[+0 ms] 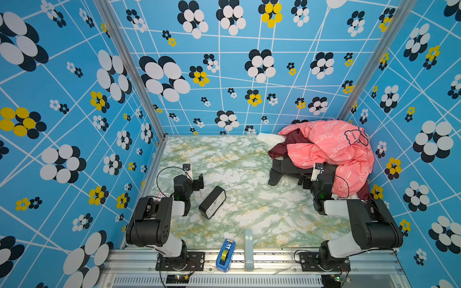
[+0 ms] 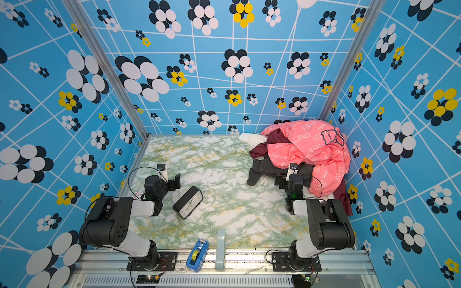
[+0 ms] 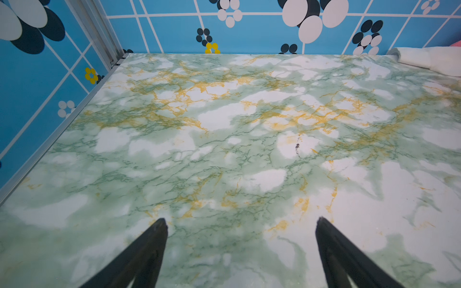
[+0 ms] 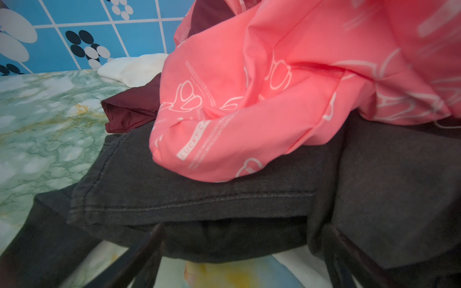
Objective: Pick out a specific cloth from the pile
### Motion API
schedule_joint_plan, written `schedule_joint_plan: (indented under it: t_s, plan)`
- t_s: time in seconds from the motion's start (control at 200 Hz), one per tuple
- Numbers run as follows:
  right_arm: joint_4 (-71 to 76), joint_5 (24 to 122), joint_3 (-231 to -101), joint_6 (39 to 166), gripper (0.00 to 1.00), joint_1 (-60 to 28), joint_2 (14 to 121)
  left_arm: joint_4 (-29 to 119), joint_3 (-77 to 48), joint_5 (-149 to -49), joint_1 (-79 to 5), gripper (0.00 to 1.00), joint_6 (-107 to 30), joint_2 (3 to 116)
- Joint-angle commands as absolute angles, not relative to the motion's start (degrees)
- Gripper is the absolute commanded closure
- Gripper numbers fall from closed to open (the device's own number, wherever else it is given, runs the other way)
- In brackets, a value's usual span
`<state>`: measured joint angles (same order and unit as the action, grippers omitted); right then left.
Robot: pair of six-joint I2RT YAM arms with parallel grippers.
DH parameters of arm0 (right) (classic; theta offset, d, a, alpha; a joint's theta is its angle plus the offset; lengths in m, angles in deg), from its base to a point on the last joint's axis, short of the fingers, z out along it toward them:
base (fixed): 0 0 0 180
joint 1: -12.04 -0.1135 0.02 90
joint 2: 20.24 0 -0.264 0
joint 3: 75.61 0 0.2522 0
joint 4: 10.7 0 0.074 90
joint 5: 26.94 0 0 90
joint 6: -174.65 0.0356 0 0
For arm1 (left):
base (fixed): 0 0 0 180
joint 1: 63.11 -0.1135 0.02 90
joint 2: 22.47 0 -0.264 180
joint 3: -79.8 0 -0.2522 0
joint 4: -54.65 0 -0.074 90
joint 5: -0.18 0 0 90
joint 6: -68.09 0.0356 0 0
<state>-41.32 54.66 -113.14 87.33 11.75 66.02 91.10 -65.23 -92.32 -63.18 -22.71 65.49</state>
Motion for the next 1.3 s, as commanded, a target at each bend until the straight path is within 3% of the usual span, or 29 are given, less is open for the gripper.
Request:
schedule_joint_plan:
  t_s: [0.0, 0.11, 0.235, 0.37, 0.7, 0.885, 1.294]
  plan:
    - [-32.39, 52.53, -116.83, 87.38, 0.01, 11.65, 61.56, 86.93, -63.33, -89.52, -62.68, 0.05, -22.71, 61.07]
    - [-26.15, 50.54, -118.35, 89.69, 0.01, 11.25, 57.55, 79.70, -61.79, -85.03, -60.74, 0.05, -22.94, 56.40]
    - [-2.88, 49.25, -128.57, 91.61, 0.01, 9.94, 53.42, 64.84, -56.95, -81.37, -57.68, 0.00, -23.47, 49.46]
    - [10.89, 45.58, -136.91, 92.00, 0.01, 5.96, 51.25, 52.59, -52.31, -78.28, -54.56, 0.00, -25.21, 43.13]
    - [41.49, 43.18, -156.35, 99.00, 0.02, 3.64, 57.42, 28.17, -41.16, -72.98, -47.76, 0.02, -32.63, 37.35]
    - [45.56, 51.94, -157.49, 101.35, 0.18, 8.80, 61.15, 28.03, -40.47, -73.40, -45.13, 0.02, -34.44, 37.96]
    - [39.31, 61.98, -156.58, 103.10, 0.38, 17.53, 68.82, 27.48, -39.77, -71.86, -42.95, 0.01, -34.89, 41.35]
